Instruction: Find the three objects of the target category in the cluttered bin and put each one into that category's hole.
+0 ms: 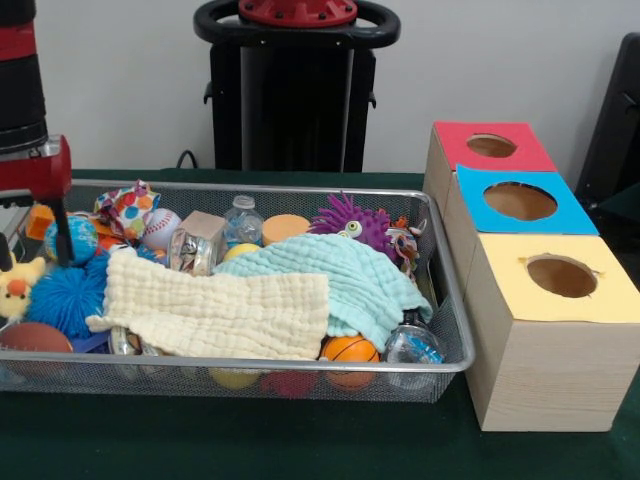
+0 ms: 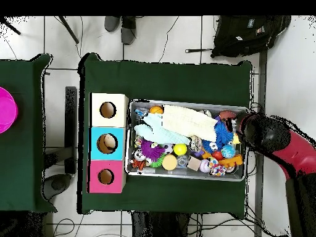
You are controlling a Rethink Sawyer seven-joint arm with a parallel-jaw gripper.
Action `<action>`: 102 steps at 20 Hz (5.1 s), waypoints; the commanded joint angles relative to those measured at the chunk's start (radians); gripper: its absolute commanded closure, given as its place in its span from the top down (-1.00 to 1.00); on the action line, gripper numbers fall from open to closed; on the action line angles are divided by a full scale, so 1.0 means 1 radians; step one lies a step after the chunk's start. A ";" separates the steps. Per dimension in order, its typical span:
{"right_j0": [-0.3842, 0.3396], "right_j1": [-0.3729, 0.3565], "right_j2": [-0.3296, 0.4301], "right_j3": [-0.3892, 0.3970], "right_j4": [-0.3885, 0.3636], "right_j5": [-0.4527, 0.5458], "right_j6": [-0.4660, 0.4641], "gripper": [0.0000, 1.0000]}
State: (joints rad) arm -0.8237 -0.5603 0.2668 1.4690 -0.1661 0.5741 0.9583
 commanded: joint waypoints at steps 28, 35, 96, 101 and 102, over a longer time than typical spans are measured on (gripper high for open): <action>-0.098 0.002 0.004 0.265 0.034 -0.128 0.182 1.00; -0.134 0.013 -0.007 0.271 0.005 -0.131 0.154 1.00; -0.240 0.096 0.060 0.350 -0.017 -0.168 0.120 -1.00; -0.215 0.058 0.064 0.354 -0.012 -0.183 0.138 -1.00; -0.209 0.050 0.064 0.352 -0.011 -0.184 0.140 -1.00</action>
State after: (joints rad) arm -1.0657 -0.4809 0.2815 1.7296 -0.1458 0.4304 0.9583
